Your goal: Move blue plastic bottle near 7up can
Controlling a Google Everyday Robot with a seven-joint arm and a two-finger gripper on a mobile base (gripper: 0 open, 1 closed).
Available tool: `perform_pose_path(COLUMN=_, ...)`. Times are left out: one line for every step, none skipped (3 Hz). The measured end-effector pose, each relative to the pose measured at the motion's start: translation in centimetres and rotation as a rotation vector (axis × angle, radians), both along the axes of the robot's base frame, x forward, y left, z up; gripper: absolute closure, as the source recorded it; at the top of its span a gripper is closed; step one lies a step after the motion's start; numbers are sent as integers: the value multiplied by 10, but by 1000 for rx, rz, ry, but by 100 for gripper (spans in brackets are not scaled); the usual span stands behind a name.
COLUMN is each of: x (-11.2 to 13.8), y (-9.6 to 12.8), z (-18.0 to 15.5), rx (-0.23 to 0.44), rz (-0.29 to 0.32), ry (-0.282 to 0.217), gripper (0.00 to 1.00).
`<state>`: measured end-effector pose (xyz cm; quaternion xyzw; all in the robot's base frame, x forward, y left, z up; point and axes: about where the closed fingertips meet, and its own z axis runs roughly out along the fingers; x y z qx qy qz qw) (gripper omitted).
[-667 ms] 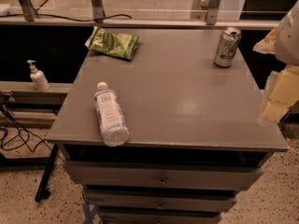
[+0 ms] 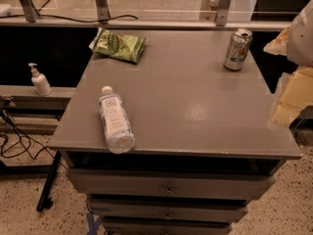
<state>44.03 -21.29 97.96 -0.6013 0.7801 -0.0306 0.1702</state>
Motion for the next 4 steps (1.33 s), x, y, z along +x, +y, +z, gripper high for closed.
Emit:
perform_pose_path(x=7, y=34, z=-2, rx=63, rz=37, ry=1, gripper=0)
perform_pose_path(x=14, y=81, z=-6, rx=155, rz=60, ry=12, gripper=0)
perform_pose_path(x=24, y=126, z=-17, rx=286, rz=70, ry=35, gripper=0)
perform_pose_path(x=29, y=158, z=-34, rx=456, rz=51, ry=68, gripper=0)
